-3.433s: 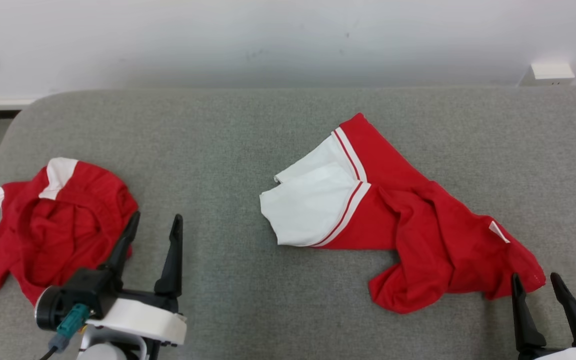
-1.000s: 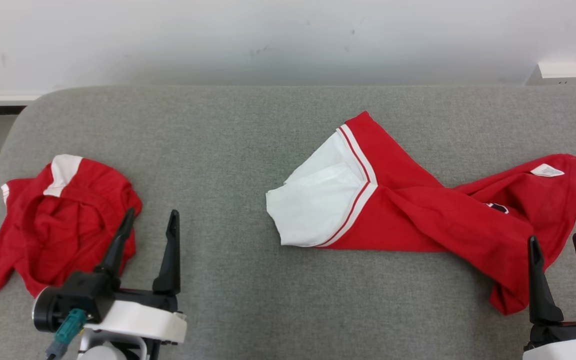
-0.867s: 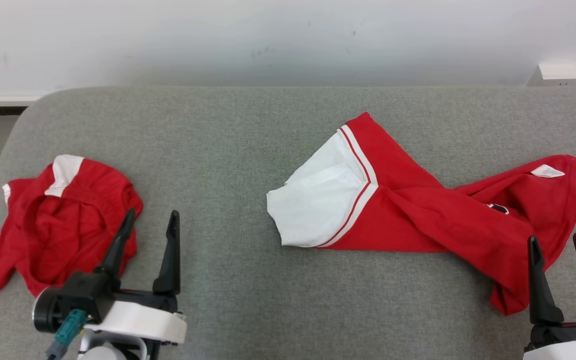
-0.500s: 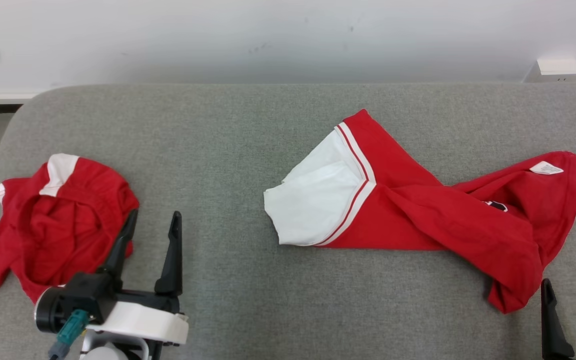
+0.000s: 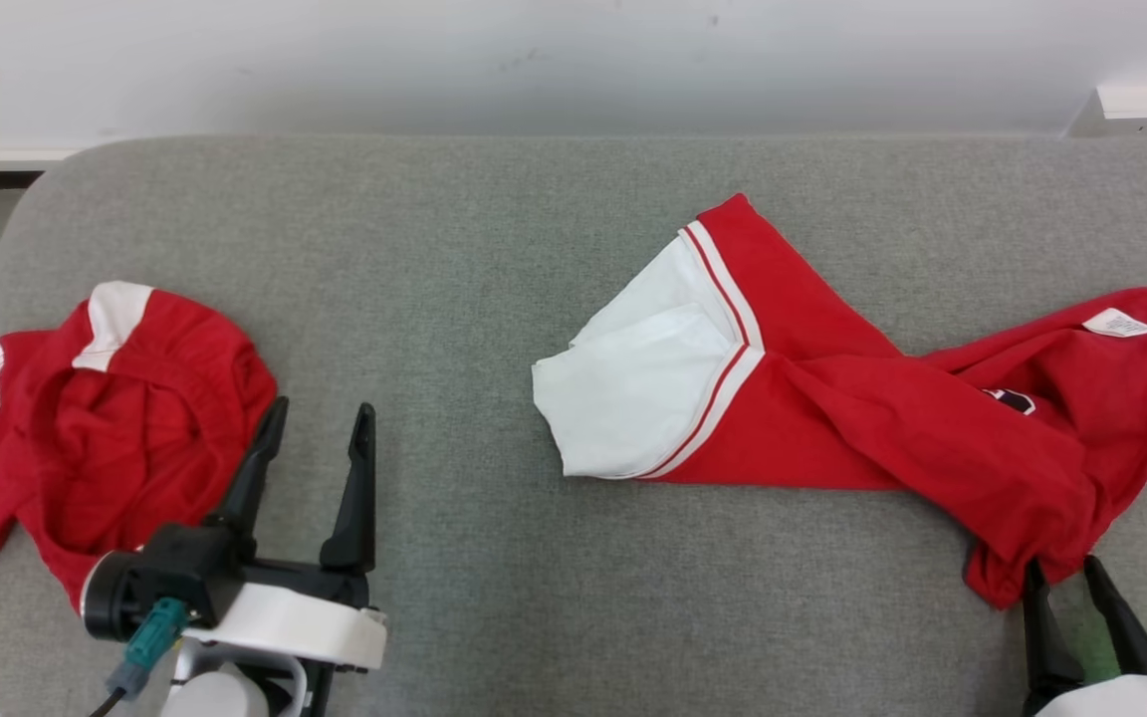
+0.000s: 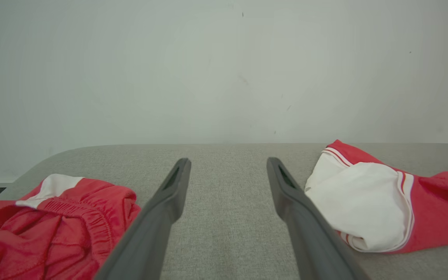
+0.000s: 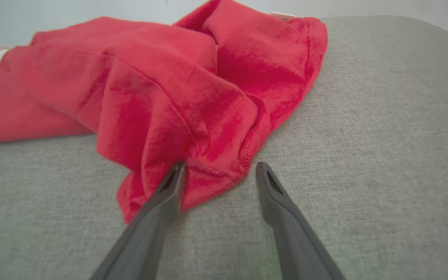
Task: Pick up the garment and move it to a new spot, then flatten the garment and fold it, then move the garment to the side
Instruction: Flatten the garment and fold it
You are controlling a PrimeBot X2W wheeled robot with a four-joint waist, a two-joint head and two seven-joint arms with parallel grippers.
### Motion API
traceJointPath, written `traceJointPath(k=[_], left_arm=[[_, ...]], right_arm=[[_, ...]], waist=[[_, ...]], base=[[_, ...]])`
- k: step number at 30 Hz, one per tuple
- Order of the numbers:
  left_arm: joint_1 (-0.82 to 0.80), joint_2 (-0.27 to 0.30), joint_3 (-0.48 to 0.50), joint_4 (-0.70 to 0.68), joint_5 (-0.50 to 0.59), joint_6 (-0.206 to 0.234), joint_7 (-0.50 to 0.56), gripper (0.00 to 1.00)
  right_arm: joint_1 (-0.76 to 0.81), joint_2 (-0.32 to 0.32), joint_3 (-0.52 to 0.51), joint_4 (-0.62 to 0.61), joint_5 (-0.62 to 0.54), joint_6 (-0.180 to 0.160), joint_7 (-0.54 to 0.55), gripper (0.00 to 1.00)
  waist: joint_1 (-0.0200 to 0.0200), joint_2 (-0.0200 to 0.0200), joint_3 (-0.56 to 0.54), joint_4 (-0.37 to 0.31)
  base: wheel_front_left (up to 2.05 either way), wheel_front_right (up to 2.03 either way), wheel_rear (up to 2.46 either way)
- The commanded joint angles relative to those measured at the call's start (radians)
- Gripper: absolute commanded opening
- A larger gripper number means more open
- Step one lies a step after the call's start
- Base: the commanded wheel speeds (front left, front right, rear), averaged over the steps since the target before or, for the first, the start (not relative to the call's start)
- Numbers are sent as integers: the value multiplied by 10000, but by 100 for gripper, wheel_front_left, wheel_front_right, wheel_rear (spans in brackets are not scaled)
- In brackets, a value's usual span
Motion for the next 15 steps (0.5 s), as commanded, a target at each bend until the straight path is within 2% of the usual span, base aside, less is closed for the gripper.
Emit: traceJointPath(k=[1, 8, 15], left_arm=[[-108, -18, -1, 46, 58, -31, -3, 100], [-111, -122, 22, 55, 114, -48, -3, 100], [-179, -199, 86, -6, 187, -92, -3, 100]], right_arm=[[-147, -92, 74, 85, 74, -22, -73, 0], [-145, -275, 28, -221, 1, -22, -421, 0], [-552, -850, -819, -1334, -505, -22, 19, 0]], waist=[[0, 0, 35, 47], [0, 0, 113, 75], [0, 0, 147, -23]], base=[[0, 0, 0], [0, 0, 0], [0, 0, 0]])
